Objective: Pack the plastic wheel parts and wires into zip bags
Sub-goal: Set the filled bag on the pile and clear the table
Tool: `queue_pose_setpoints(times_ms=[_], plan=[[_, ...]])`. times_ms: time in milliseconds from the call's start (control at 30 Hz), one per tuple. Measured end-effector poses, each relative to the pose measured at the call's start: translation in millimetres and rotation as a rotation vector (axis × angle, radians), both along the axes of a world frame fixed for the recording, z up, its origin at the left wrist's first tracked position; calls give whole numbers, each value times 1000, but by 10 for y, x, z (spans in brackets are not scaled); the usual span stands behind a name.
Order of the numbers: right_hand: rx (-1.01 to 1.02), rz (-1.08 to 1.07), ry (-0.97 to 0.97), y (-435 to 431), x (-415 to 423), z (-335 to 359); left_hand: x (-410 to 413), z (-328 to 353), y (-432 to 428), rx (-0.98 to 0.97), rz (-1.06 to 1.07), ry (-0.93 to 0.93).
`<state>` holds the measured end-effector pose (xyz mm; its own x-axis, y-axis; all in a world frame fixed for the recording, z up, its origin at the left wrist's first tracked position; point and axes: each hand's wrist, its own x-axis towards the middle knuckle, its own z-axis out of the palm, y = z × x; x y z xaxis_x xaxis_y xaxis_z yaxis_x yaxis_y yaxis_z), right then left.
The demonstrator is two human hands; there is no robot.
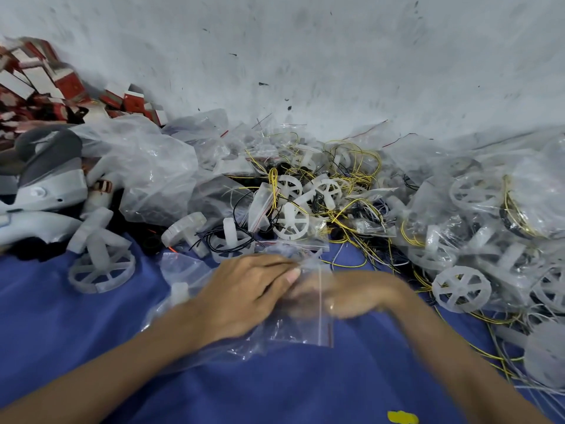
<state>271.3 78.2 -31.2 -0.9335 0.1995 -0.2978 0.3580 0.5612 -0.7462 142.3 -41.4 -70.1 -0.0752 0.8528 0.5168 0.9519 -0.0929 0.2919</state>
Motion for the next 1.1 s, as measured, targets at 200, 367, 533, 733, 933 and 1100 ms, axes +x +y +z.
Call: queue_pose_setpoints(times_ms=[200,367,533,733,933,1100], plan=[[194,-413,363,428,-85,145,-17,-113,43,-82,16,41],[342,-345,420,292,-413,-13,-18,-160,60,-122,-17,39],[417,-245,406,132,-720,-152,-20,-144,39,-116,-20,54],[537,-238,368,10,-1128,-230,-29,-136,53,-195,-26,62],[498,-360,331,11,-1271,-468,-62,-191,61,-251,-6,130],[577,-344,344,-14,-1192,-494,-70,-224,39,-228,-29,158]])
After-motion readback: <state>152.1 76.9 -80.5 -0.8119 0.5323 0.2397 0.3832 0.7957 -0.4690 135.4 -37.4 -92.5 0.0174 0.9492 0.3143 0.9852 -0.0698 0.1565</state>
